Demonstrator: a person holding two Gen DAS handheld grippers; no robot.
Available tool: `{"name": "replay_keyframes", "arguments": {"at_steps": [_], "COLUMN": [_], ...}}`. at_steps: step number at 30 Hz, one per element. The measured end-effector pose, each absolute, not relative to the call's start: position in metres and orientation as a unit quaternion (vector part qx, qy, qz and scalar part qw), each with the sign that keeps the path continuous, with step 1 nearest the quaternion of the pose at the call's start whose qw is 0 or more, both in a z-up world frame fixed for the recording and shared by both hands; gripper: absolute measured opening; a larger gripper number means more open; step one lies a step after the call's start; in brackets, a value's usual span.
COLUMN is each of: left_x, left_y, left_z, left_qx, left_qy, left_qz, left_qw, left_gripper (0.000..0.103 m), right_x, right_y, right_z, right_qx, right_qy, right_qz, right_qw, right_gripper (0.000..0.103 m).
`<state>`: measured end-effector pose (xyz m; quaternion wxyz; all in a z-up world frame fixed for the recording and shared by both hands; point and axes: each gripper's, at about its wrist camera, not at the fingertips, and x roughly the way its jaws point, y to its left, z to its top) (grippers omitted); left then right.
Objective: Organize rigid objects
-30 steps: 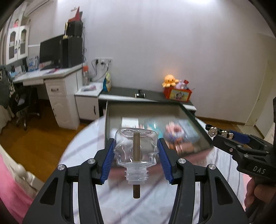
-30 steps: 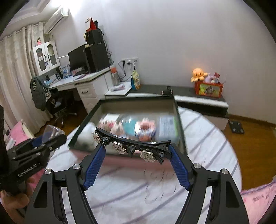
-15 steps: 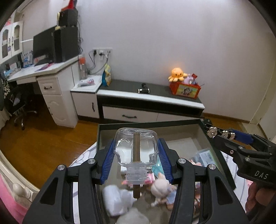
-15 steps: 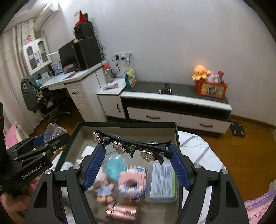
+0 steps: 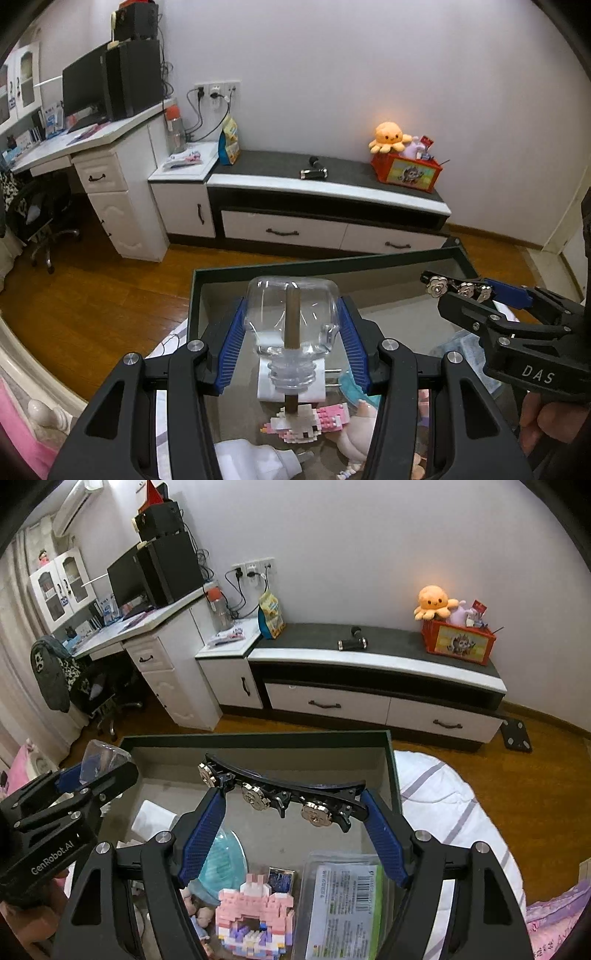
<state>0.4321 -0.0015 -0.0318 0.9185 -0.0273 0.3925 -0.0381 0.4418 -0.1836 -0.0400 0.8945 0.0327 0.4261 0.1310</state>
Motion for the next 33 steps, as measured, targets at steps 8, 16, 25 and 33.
{"name": "replay_keyframes", "arguments": {"at_steps": [8, 16, 25, 33], "left_x": [0.409, 0.339, 0.233, 0.155], "left_y": [0.004, 0.016, 0.012, 0.016], "left_z": [-0.014, 0.018, 0.033, 0.040], "left_qx": [-0.020, -0.026, -0.024, -0.037], "left_qy": [0.364, 0.321, 0.294, 0.269], "left_qz": [-0.023, -0.021, -0.037, -0.024], "left_qw": [0.931, 0.947, 0.955, 0.962], "left_gripper": [0.103, 0.103, 0.103, 0.103], "right_x": [0.436, 0.386, 0.285, 0.205], "right_y": [-0.198, -0.202, -0.197, -0.201], "right_z": [-0.048, -0.027, 0.006, 0.019], "right_qx": [0.111, 0.127, 0.093, 0.079], "right_qy": [0.446, 0.421, 0.363, 0.317], "right_qz": [0.147, 0.149, 0.131, 0.112], "right_qw": [0.876, 0.886, 0.918, 0.938], "right_gripper": [0.099, 0.103, 0.103, 0.103]}}
